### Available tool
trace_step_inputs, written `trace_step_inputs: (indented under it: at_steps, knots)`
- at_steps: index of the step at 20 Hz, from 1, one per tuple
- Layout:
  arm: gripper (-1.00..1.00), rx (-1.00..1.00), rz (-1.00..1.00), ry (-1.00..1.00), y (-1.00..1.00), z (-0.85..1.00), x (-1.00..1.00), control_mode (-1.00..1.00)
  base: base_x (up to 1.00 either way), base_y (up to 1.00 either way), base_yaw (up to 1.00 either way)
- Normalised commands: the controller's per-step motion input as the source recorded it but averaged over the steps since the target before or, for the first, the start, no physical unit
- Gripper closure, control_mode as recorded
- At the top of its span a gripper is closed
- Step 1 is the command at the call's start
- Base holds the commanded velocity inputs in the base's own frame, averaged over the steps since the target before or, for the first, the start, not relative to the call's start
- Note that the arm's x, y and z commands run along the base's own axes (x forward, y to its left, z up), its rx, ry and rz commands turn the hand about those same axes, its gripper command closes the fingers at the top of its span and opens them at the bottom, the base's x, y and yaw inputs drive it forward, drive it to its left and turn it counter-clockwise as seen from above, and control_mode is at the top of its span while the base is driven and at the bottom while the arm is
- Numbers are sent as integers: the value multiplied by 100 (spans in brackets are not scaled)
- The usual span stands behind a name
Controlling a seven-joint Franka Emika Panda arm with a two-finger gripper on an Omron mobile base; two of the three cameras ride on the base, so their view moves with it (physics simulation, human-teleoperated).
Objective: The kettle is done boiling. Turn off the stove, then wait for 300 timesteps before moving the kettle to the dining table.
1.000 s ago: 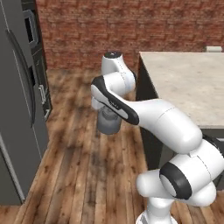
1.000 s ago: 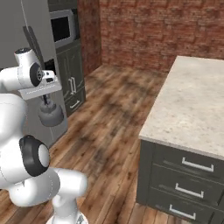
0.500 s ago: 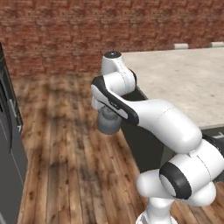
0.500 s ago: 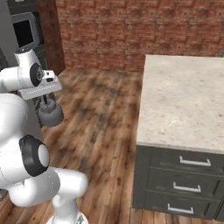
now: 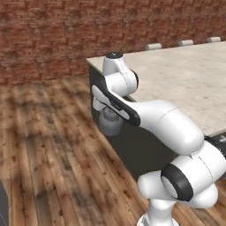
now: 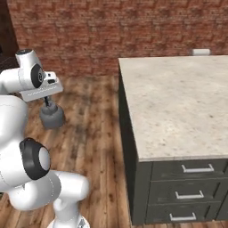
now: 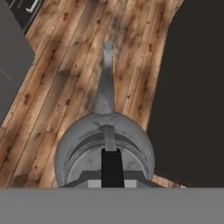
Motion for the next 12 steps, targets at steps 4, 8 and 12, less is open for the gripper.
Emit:
trace_step_inputs:
  at_steps: [4, 8, 12]
  knots:
    - [100, 0, 0, 0, 0, 0, 0, 100, 71, 70, -38]
    - [100, 0, 0, 0, 0, 0, 0, 100, 73, 76, -39]
    - [100, 0, 0, 0, 0, 0, 0, 100, 72, 78, -38]
